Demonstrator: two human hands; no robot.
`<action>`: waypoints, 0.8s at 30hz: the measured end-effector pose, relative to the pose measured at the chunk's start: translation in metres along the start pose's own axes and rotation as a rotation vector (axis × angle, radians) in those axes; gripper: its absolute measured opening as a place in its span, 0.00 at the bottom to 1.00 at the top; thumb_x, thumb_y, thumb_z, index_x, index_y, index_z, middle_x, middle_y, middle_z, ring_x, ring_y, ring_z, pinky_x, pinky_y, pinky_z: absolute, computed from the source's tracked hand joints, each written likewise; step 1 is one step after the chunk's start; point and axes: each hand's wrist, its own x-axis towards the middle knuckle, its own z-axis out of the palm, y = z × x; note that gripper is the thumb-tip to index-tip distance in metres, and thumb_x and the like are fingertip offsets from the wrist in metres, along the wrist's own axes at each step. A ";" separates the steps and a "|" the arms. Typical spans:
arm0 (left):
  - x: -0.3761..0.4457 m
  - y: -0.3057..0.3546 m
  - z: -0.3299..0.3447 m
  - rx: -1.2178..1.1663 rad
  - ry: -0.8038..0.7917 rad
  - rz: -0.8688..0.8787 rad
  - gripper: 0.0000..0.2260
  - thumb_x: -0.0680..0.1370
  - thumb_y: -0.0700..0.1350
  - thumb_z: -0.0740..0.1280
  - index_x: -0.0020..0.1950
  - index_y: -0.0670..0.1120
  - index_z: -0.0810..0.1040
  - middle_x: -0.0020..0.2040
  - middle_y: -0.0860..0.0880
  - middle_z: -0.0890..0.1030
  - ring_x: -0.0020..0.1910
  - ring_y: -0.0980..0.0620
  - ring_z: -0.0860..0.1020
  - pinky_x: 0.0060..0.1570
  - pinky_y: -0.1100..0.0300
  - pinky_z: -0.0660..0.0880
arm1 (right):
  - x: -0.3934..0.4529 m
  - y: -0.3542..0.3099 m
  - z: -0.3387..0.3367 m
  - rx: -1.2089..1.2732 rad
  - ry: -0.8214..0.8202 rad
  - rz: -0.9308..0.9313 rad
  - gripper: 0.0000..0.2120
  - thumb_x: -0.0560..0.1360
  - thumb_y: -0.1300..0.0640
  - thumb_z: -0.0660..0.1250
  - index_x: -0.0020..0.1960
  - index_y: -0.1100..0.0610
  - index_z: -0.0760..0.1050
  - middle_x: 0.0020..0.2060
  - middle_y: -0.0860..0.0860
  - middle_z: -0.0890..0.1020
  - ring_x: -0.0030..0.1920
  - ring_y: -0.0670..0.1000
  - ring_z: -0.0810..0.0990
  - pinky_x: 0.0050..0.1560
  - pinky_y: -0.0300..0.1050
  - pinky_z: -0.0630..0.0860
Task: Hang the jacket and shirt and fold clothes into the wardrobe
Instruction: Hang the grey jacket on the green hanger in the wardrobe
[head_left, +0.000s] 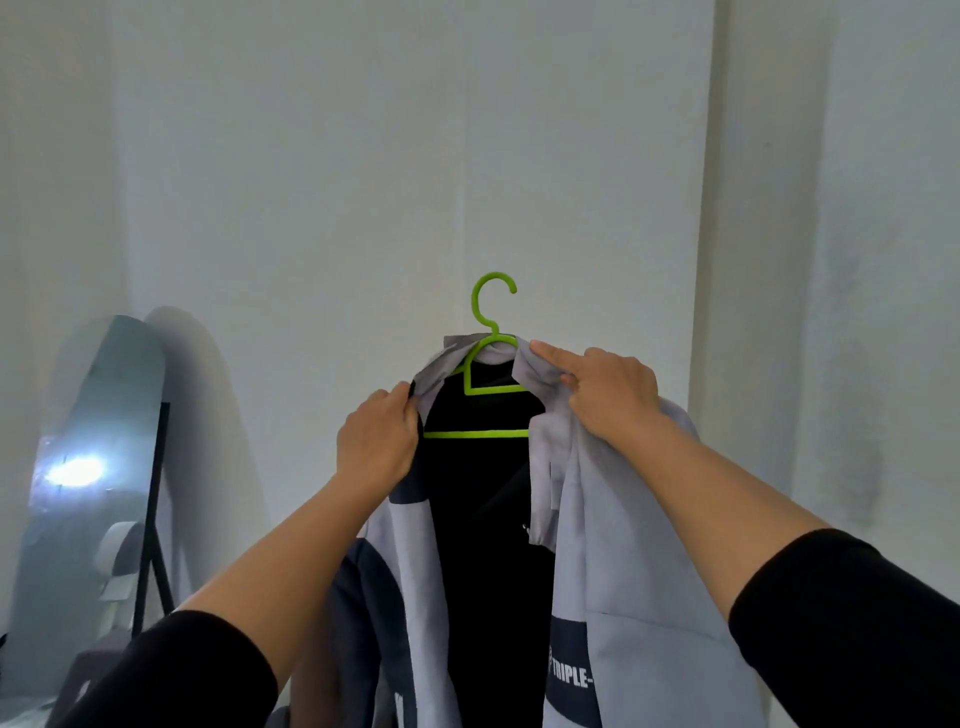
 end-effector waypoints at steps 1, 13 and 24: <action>-0.002 0.001 0.001 0.004 0.031 0.030 0.10 0.81 0.45 0.53 0.41 0.44 0.66 0.39 0.46 0.71 0.36 0.44 0.71 0.34 0.54 0.66 | -0.001 -0.001 -0.001 -0.024 -0.018 0.008 0.27 0.80 0.56 0.53 0.71 0.30 0.53 0.50 0.53 0.75 0.50 0.56 0.75 0.44 0.45 0.67; -0.024 0.045 0.013 -0.172 -0.251 0.382 0.17 0.80 0.56 0.52 0.43 0.45 0.72 0.43 0.52 0.72 0.45 0.47 0.75 0.40 0.57 0.64 | -0.007 -0.013 0.002 -0.004 -0.058 0.033 0.27 0.79 0.57 0.54 0.72 0.33 0.56 0.57 0.54 0.75 0.56 0.58 0.76 0.47 0.45 0.67; 0.025 0.036 0.001 -0.354 -0.347 0.060 0.11 0.81 0.51 0.57 0.51 0.43 0.69 0.45 0.45 0.78 0.46 0.44 0.75 0.40 0.58 0.69 | -0.013 0.017 0.002 0.555 -0.095 -0.152 0.12 0.78 0.57 0.62 0.60 0.50 0.76 0.54 0.47 0.81 0.56 0.51 0.77 0.56 0.44 0.72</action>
